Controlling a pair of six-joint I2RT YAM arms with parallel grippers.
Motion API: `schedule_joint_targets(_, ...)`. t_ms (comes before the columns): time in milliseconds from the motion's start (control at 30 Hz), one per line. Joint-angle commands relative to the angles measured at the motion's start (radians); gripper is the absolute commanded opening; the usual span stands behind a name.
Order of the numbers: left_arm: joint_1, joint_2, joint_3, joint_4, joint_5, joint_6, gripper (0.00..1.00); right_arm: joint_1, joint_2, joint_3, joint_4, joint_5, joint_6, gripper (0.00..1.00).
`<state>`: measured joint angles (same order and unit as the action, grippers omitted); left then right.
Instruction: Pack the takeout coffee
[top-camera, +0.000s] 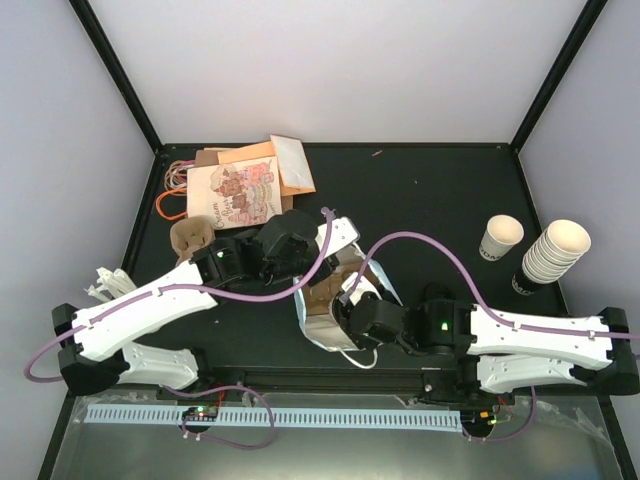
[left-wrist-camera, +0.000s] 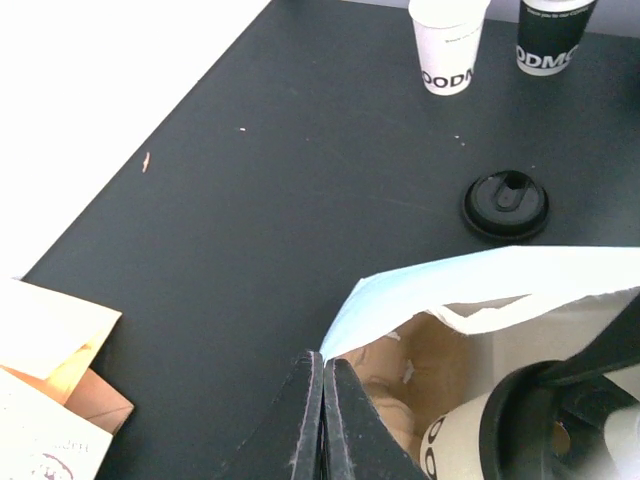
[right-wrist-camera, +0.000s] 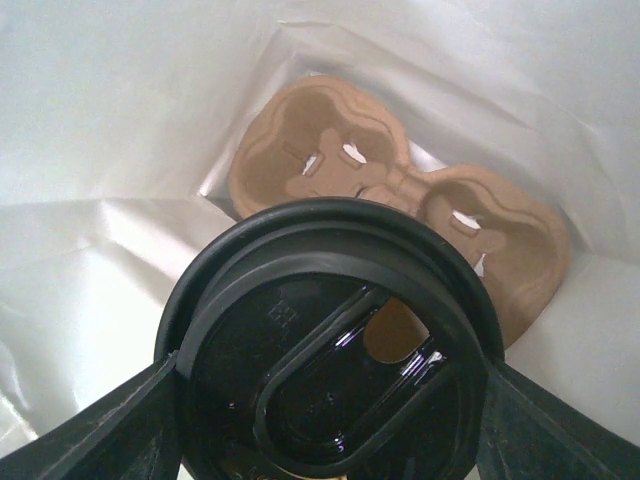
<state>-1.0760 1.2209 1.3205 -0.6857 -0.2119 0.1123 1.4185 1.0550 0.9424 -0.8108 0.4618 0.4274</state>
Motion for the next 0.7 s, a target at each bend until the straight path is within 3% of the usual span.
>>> schedule_joint_targets(0, 0.001, 0.042, 0.085, 0.081, -0.114, 0.076, 0.02, 0.011, 0.021, -0.014, -0.019, 0.058, 0.08, 0.6)
schedule_joint_targets(200, 0.0, 0.054, 0.115, 0.102, -0.186, 0.172, 0.02, -0.026, 0.055, 0.002, 0.025, 0.108, 0.069, 0.61)
schedule_joint_targets(333, -0.001, 0.024, 0.058, 0.12, -0.135, 0.174, 0.01, -0.083, 0.056, -0.009, 0.05, 0.108, 0.094, 0.61)
schedule_joint_targets(667, -0.029, -0.03, -0.105, 0.169, -0.021, 0.019, 0.02, -0.083, 0.042, -0.18, 0.193, 0.046, 0.123, 0.59)
